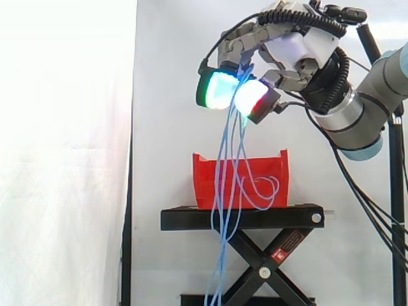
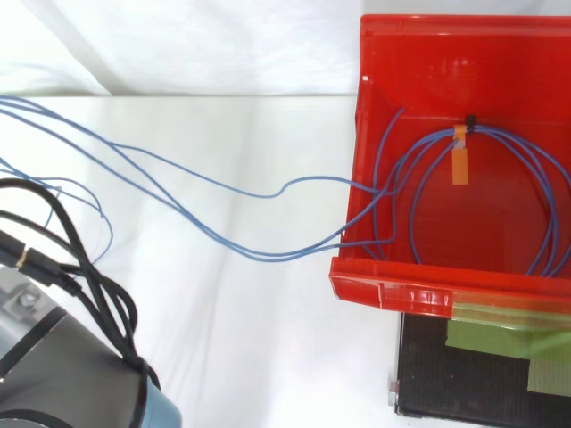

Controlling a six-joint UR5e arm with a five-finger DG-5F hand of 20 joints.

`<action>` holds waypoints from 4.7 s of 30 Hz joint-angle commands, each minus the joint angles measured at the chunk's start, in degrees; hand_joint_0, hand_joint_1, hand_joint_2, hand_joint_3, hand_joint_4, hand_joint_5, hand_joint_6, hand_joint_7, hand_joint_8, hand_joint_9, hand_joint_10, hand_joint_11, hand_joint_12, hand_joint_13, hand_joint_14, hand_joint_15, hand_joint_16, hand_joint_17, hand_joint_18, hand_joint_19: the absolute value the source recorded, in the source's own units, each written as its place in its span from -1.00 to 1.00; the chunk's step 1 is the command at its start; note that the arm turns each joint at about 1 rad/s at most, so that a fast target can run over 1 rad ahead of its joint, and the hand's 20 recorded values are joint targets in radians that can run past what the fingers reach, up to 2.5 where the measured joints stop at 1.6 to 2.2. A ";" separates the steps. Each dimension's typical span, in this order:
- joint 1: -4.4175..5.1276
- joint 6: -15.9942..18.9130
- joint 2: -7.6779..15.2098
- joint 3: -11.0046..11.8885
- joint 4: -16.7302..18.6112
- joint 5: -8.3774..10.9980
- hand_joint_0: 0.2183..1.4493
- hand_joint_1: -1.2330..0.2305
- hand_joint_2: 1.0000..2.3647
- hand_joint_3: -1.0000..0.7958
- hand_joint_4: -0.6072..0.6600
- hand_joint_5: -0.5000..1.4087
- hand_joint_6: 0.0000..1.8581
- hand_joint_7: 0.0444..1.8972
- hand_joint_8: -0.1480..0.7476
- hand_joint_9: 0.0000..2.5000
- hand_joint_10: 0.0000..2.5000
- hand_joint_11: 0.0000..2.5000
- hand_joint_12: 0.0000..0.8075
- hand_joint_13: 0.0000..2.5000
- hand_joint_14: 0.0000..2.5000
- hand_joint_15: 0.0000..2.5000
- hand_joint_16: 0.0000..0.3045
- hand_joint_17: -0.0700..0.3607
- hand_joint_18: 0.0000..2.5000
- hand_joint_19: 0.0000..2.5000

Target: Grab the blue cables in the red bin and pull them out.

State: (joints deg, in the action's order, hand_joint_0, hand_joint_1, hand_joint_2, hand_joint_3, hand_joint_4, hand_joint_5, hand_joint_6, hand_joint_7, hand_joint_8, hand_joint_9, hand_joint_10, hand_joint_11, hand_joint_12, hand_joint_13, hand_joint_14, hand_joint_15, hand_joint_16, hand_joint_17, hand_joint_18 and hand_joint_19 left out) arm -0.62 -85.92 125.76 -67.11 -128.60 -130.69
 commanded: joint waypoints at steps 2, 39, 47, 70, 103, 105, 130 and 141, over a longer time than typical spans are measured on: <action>0.00 -2.98 0.01 -0.04 -0.42 -0.70 -0.05 -0.56 -1.00 -1.00 0.39 0.57 -1.00 -0.13 -0.11 0.11 -0.97 -0.14 -0.20 0.26 -0.86 0.25 -0.73 -0.25 -0.23 -0.03; 2.81 44.40 0.01 -0.04 -29.95 26.63 -0.05 -0.55 -1.00 -1.00 0.39 0.57 -1.00 -0.14 -0.11 0.11 -0.97 -0.15 -0.18 0.25 -0.86 0.25 -0.73 -0.24 -0.23 -0.03; 3.60 55.03 -0.08 -0.04 -38.65 31.29 -0.05 -0.55 -1.00 -1.00 0.39 0.56 -1.00 -0.14 -0.11 0.10 -0.97 -0.15 -0.19 0.25 -0.86 0.25 -0.73 -0.24 -0.23 -0.03; 3.87 56.61 0.01 -0.04 -39.79 31.90 -0.11 -0.53 -1.00 -1.00 0.44 0.43 -0.98 -0.38 -0.10 0.07 -0.97 -0.18 -0.16 0.24 -0.89 0.25 -0.71 -0.22 -0.23 -0.04; 3.87 56.61 0.01 -1.00 -40.15 31.90 -0.27 -0.39 -1.00 -1.00 0.51 0.55 -0.99 -0.30 -0.05 0.12 -0.97 -0.19 -0.06 0.28 -0.89 0.20 -0.67 -0.15 -0.18 -0.07; 3.87 56.79 -0.08 -1.00 -40.23 31.99 -0.27 -0.39 -1.00 -1.00 0.50 0.56 -0.99 -0.29 -0.05 0.12 -0.97 -0.19 -0.07 0.28 -0.89 0.21 -0.67 -0.15 -0.18 -0.07; 4.13 83.77 -0.08 -1.00 -40.15 34.80 -0.25 -0.42 -1.00 -1.00 0.49 0.57 -0.99 -0.25 -0.06 0.13 -0.97 -0.17 -0.08 0.28 -0.90 0.23 -0.68 -0.17 -0.18 -0.07; 4.13 82.45 -0.08 -1.00 -39.79 34.10 -0.24 -0.43 -1.00 -1.00 0.48 0.58 -0.99 -0.22 -0.06 0.14 -0.97 -0.17 -0.14 0.30 -0.53 0.07 -0.69 -0.18 -0.15 -0.07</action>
State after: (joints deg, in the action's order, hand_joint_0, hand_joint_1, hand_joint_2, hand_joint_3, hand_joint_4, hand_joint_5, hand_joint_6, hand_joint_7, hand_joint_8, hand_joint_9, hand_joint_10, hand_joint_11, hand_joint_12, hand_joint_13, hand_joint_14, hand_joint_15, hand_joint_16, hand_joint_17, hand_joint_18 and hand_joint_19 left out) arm 3.54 -2.72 125.74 -68.11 -168.47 -96.27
